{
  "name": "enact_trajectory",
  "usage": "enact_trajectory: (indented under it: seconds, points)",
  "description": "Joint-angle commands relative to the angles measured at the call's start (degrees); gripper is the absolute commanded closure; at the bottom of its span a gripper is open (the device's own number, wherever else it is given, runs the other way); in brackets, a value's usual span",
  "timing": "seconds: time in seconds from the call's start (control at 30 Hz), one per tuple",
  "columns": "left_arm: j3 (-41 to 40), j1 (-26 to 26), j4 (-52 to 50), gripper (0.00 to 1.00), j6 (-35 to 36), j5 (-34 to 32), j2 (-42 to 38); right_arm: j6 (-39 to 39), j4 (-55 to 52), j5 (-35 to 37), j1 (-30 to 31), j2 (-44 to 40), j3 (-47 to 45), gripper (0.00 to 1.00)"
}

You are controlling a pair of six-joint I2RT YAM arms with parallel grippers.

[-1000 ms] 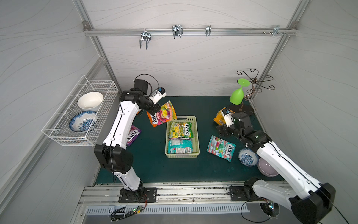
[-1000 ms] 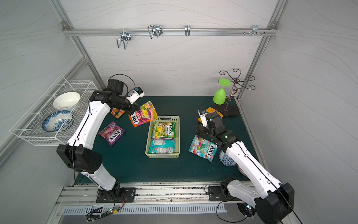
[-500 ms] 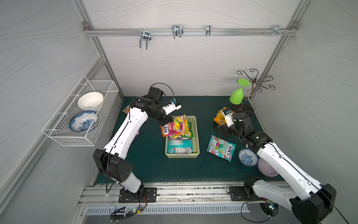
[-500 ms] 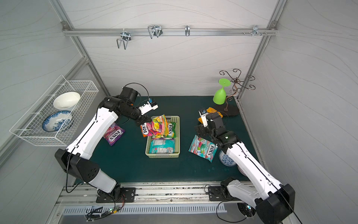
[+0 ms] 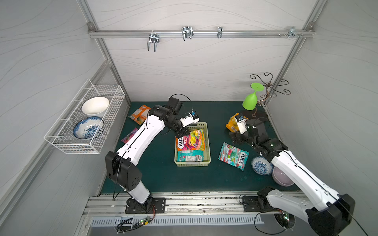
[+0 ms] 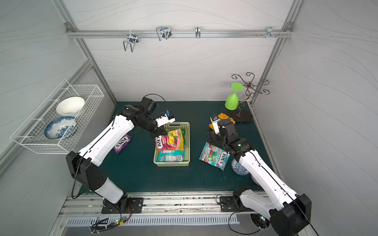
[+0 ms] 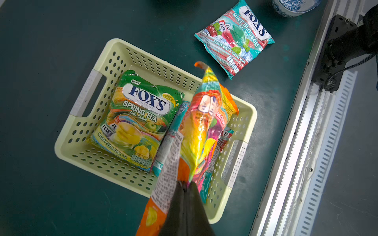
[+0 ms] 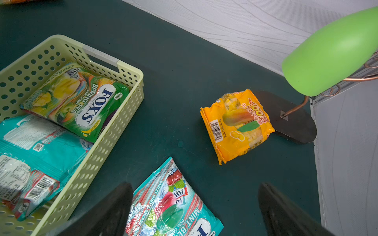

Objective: Put the candies in the basket
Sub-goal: Place the candy in the basket.

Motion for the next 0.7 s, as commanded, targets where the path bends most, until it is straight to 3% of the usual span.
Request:
enact_trajectory:
  seconds: [0.0, 0.67]
  points:
    - [-1.19, -1.16, 2.48, 1.0, -0.57, 1.72, 1.24, 0.33, 1.45, -0.99, 0.08, -1.03, -0.44, 0.01]
    - [-11.82, -4.01, 4.77, 1.0, -6.45, 2.53, -0.74, 0.31, 1.02, -0.14, 0.09, -0.48, 0.02, 0.01]
